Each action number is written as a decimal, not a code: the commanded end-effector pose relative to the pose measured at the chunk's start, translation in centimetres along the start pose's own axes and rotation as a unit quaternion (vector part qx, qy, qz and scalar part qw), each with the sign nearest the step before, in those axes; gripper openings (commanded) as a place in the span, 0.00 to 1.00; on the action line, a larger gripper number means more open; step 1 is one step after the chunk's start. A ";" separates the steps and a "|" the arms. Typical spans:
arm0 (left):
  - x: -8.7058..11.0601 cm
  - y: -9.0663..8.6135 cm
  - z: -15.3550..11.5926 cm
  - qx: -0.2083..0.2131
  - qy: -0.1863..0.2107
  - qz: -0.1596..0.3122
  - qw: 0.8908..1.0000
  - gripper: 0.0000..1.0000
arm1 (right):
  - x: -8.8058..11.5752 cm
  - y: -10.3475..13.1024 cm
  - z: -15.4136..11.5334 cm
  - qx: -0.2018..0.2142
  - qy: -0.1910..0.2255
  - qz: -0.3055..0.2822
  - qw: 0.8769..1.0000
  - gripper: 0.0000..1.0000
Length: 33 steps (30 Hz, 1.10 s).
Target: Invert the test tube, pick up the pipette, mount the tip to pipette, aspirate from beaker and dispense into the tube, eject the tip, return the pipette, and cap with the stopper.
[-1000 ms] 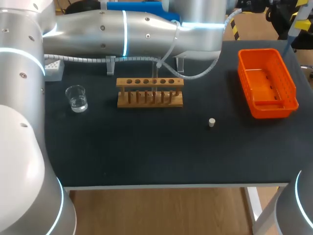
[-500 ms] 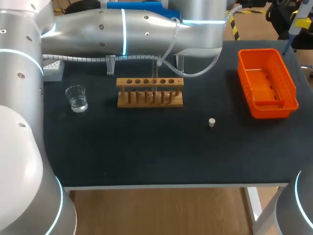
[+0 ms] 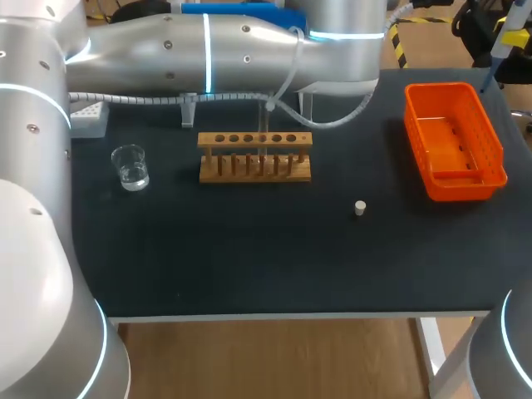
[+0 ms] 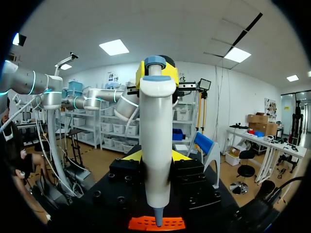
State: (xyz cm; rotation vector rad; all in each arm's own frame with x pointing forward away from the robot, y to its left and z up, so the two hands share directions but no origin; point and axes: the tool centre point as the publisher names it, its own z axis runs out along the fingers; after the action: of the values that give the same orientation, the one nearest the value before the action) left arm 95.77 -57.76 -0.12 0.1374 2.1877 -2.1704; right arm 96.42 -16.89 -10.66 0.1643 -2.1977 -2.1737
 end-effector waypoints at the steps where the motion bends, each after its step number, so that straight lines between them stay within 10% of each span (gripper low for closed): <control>1: 0.0 -1.2 -2.3 -0.011 0.020 -0.005 1.000 1.00 | 0.0 0.1 -0.1 0.002 0.001 0.000 1.000 0.00; 17: 2.1 -1.8 -11.7 -0.067 0.068 -0.092 0.991 1.00 | 0.0 0.1 -0.1 0.002 0.001 0.000 1.000 0.00; 33: 7.2 2.0 -22.4 -0.070 0.031 -0.051 0.996 1.00 | 0.0 0.1 -0.1 0.002 0.001 0.000 1.000 0.00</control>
State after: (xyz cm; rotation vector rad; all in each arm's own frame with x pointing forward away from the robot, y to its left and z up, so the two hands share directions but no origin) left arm 90.98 -40.19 -2.16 0.1320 2.4932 -2.0414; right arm 96.41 -16.88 -10.65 0.1644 -2.1979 -2.1736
